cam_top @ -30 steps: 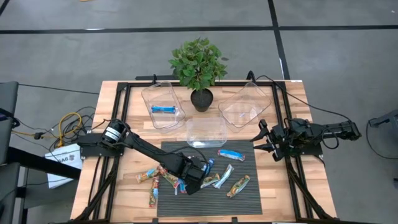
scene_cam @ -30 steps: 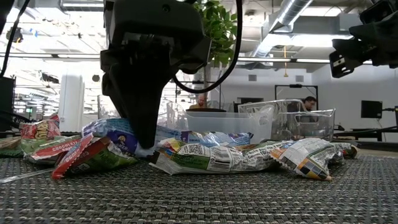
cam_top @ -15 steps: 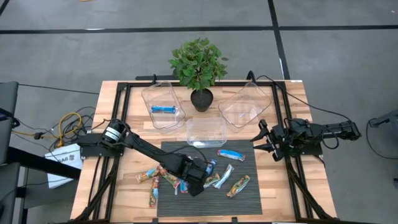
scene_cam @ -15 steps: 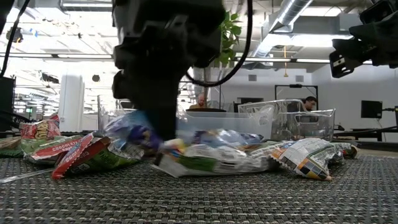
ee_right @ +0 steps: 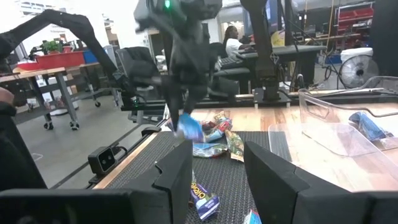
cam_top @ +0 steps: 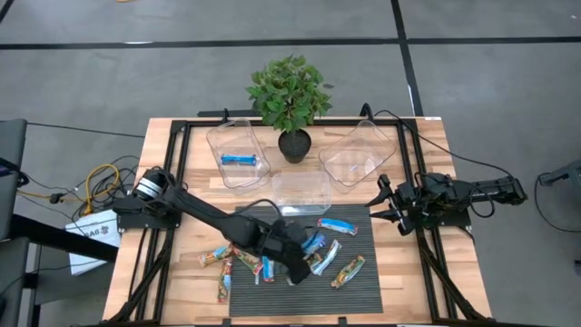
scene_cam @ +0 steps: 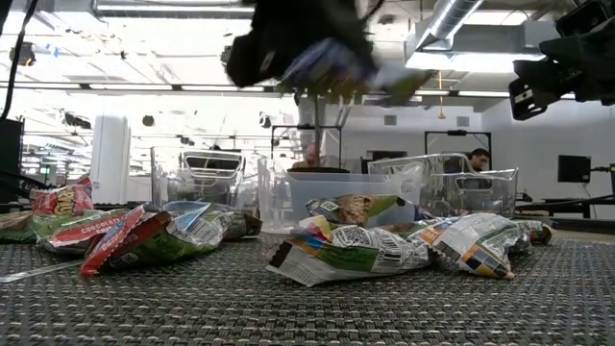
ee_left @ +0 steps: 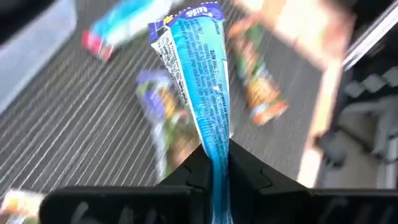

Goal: Pick and place Granola Bars by type
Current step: Put the blue granola bar into the left transparent bin

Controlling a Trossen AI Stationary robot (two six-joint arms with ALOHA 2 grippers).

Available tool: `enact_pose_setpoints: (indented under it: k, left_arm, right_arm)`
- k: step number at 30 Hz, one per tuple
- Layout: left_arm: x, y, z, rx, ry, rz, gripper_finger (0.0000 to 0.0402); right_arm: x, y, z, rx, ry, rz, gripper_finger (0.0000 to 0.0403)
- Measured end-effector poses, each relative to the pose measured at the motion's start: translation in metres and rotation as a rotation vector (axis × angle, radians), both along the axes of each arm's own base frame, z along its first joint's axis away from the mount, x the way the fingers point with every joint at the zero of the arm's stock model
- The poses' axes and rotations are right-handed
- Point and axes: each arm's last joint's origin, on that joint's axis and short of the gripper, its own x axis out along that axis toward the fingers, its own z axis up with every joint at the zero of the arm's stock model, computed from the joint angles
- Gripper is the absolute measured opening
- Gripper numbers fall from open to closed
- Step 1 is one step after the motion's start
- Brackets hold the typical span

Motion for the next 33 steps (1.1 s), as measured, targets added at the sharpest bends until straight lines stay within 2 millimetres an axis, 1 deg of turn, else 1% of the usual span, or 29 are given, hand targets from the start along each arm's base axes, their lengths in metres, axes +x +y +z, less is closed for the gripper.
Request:
enact_pose_setpoints:
  k: [4,8,11,13,20,24,26,30,33]
  left_arm:
    - [0.004,0.0,0.02,-0.017,-0.15,0.04,0.0024]
    - [0.01,-0.002,0.04,-0.044,-0.324,0.032,0.0017]
    - [0.014,-0.004,0.05,-0.046,-0.434,0.007,0.0016]
    - [0.016,-0.004,0.053,-0.043,-0.471,-0.003,0.0018]
    - [0.016,-0.002,0.052,-0.019,-0.458,-0.005,0.002]
    - [0.018,0.006,0.05,0.0,-0.436,0.006,0.0016]
    - [0.017,0.012,0.052,0.012,-0.415,0.014,0.0015]
    - [0.005,0.029,0.061,0.081,-0.332,0.048,0.0017]
    - [-0.009,0.044,0.073,0.157,-0.265,0.077,0.0017]
  right_arm:
    - [0.0,0.0,0.0,0.0,0.0,0.0,0.0139]
    - [0.0,0.0,0.0,0.0,0.0,0.0,0.0137]
    - [0.0,0.0,0.0,0.0,0.0,0.0,0.0137]
    - [0.0,0.0,0.0,0.0,0.0,0.0,0.0139]
    - [0.0,0.0,0.0,0.0,0.0,0.0,0.0137]
    - [0.0,0.0,0.0,0.0,0.0,0.0,0.0138]
    - [0.0,0.0,0.0,0.0,0.0,0.0,0.0139]
    - [0.0,0.0,0.0,0.0,0.001,0.0,0.0137]
    - [0.0,0.0,0.0,0.0,0.001,0.0,0.0137]
